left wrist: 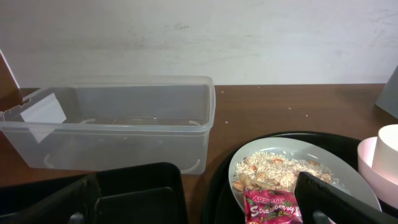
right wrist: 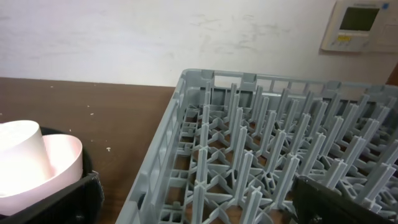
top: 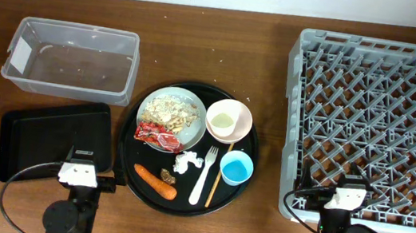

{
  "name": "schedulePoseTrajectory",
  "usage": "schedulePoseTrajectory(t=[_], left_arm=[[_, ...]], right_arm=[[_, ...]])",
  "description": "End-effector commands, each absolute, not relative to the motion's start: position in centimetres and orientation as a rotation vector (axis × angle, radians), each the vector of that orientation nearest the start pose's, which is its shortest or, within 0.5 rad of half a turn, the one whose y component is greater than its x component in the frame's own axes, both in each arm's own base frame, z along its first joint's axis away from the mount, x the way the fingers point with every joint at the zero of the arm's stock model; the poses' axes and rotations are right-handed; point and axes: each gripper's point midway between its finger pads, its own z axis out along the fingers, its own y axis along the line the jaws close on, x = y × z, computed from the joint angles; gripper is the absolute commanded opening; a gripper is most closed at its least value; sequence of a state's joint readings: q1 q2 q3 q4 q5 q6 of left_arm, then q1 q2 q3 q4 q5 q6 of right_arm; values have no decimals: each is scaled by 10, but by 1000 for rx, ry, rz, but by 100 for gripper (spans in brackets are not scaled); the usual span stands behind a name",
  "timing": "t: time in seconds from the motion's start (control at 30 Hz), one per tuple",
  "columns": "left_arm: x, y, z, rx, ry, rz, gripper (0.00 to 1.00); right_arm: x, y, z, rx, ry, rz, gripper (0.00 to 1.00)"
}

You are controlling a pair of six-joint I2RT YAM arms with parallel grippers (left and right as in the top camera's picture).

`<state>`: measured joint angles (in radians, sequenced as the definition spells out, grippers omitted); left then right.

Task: Sort waste into correct bins and load items into the dishwasher rack
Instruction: 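Move the left gripper toward the red wrapper on the plate, then grasp the red wrapper and tissue with left gripper, drop into clear bin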

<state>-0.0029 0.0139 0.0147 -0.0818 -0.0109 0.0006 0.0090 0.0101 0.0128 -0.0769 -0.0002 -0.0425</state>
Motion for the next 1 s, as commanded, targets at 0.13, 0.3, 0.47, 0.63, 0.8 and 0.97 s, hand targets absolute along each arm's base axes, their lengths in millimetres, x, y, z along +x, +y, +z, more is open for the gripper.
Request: schedulePoseTrajectory(t=[0.13, 0.3, 0.47, 0.63, 0.8, 0.97], left_arm=[[235, -5, 150, 11, 1860, -31, 99], [241, -15, 187, 38, 1967, -100, 99], [252, -41, 203, 100, 2164, -282, 99], [265, -49, 161, 76, 2485, -378, 99], [294, -67, 111, 34, 2612, -564, 99], [311, -67, 59, -79, 2729, -598, 95]], right_arm=[[237, 10, 175, 17, 1731, 99, 99], [237, 27, 212, -44, 1893, 194, 99], [237, 27, 217, -11, 2246, 204, 99], [244, 26, 189, 13, 2529, 212, 98], [248, 21, 167, 31, 2625, 175, 99], [248, 21, 165, 33, 2637, 175, 99]])
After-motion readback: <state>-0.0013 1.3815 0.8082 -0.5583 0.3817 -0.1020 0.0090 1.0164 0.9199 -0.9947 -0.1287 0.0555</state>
